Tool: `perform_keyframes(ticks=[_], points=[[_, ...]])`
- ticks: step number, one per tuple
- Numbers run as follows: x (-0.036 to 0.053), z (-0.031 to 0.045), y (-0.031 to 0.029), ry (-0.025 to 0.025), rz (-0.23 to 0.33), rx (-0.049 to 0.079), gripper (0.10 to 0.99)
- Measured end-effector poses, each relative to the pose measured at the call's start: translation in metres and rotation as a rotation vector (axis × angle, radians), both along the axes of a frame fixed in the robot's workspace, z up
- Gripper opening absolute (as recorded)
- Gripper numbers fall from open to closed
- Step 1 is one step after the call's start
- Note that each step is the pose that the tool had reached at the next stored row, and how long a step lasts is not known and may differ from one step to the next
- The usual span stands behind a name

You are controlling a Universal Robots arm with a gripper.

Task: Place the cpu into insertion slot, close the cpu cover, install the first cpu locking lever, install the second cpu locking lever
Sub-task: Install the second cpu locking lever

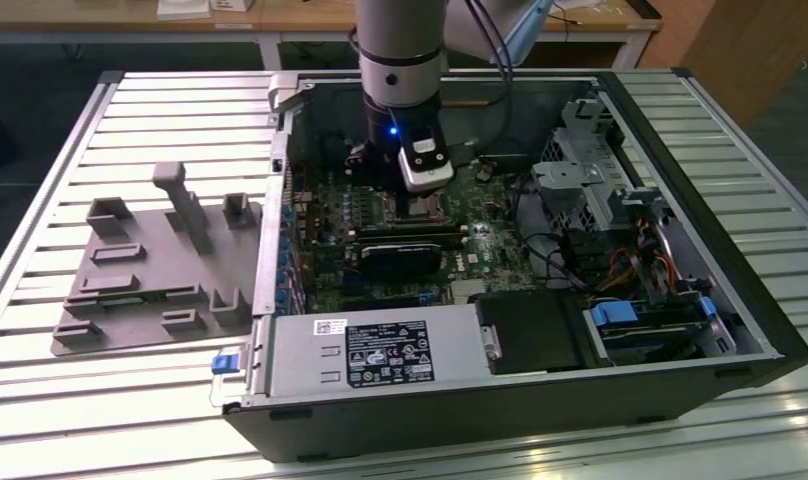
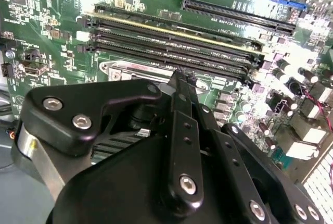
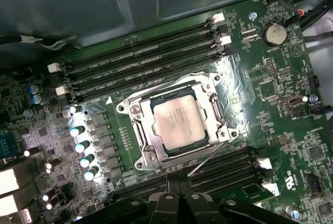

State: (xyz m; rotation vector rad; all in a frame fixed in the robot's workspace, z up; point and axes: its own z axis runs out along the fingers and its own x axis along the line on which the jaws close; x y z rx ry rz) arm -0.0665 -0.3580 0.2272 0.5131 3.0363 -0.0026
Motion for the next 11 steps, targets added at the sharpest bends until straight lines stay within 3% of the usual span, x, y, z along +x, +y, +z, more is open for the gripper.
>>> perform_keyframes(ticks=[4,8,11], points=[[-0.0003,-0.0028,-0.0058,-0.0002,0.001,0.017,0.102],[-0.0011,-0.0049,-0.0099,-0.0001,0.002,0.054,0.102],[-0.0019,-0.0063,-0.0126,0.0001,0.006,0.071,0.102]])
